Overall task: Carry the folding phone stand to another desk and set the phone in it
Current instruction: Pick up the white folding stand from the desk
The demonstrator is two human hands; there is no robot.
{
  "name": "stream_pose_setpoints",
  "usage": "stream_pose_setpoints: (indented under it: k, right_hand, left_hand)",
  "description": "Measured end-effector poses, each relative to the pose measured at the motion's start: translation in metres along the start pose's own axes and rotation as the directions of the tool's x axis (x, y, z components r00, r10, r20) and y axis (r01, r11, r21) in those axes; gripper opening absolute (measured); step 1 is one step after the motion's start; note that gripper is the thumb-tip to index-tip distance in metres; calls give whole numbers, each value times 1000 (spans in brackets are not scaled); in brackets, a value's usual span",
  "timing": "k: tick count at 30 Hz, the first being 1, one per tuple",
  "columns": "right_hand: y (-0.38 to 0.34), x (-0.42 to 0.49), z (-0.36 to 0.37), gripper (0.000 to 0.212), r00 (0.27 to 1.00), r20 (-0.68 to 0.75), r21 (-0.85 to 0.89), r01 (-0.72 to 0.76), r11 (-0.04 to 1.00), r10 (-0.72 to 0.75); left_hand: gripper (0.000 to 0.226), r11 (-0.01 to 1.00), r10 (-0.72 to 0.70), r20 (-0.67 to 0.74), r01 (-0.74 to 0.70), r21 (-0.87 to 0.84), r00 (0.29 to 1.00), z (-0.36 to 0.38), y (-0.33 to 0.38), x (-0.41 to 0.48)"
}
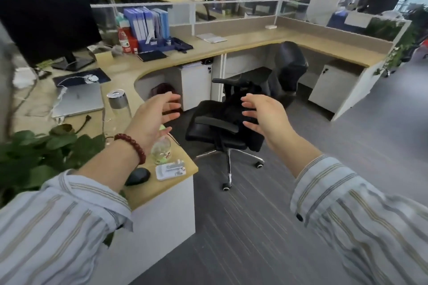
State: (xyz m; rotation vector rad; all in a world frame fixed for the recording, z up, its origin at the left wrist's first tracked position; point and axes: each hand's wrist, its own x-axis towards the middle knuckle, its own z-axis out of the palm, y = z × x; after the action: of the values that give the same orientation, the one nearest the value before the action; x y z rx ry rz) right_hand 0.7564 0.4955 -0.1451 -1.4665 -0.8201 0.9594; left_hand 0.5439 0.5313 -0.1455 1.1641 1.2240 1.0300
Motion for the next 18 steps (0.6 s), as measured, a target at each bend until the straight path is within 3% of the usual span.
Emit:
stream_pose_setpoints:
  k: [8, 11, 18]
  right_hand:
    - [41, 73, 39, 11, 976, 184, -51, -107, 993, 115]
    - [58, 93, 65, 19, 959, 244, -111, -119, 987, 143]
    - [101, 135, 116, 13, 939, 275, -258, -135, 957, 206]
  left_hand:
    - [18, 987, -159, -191, 159, -15, 969, -3, -40, 39]
    - [21, 975, -216, -217, 221, 0, 952, -13, -58, 56]
    - [11, 935, -335, -219, 352, 42, 916, -32, -110, 108]
